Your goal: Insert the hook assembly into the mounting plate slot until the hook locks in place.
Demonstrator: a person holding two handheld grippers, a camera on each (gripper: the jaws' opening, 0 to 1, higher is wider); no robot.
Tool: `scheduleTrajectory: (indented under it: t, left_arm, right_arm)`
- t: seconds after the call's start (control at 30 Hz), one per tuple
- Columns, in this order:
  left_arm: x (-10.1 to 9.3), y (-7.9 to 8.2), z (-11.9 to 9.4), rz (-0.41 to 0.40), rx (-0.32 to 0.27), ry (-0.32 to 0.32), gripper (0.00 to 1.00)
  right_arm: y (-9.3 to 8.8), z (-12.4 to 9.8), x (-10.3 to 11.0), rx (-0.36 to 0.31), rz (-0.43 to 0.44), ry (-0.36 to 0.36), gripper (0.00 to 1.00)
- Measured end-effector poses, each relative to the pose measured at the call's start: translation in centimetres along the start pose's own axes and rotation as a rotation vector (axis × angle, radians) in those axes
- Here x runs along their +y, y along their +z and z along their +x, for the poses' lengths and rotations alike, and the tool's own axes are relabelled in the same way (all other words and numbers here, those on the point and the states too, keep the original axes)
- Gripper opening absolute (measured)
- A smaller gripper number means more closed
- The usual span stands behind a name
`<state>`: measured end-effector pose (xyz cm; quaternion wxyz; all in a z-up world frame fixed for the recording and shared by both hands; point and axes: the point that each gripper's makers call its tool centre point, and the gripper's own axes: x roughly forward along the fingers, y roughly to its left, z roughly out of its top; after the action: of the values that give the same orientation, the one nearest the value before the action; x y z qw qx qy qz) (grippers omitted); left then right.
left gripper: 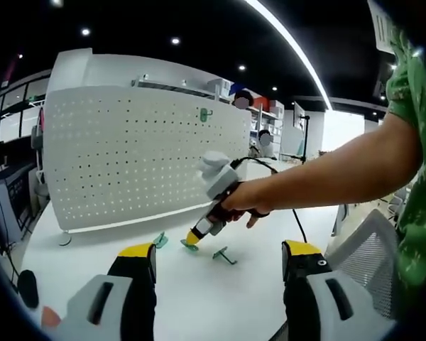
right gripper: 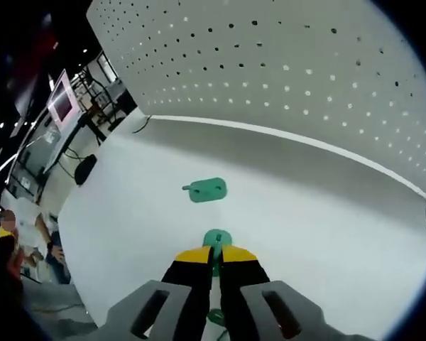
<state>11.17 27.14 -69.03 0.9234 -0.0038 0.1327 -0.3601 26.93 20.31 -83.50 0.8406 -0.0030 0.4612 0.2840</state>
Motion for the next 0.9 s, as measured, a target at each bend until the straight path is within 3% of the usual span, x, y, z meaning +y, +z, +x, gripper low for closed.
scheduleTrajectory:
  t: [0.9]
  left_arm:
    - [-1.3,0.6,0.3,0.042,0.016,-0.033,0.75]
  right_arm:
    - [2.5,-5.4,-0.6,-0.224,-0.006,-0.059,0.02]
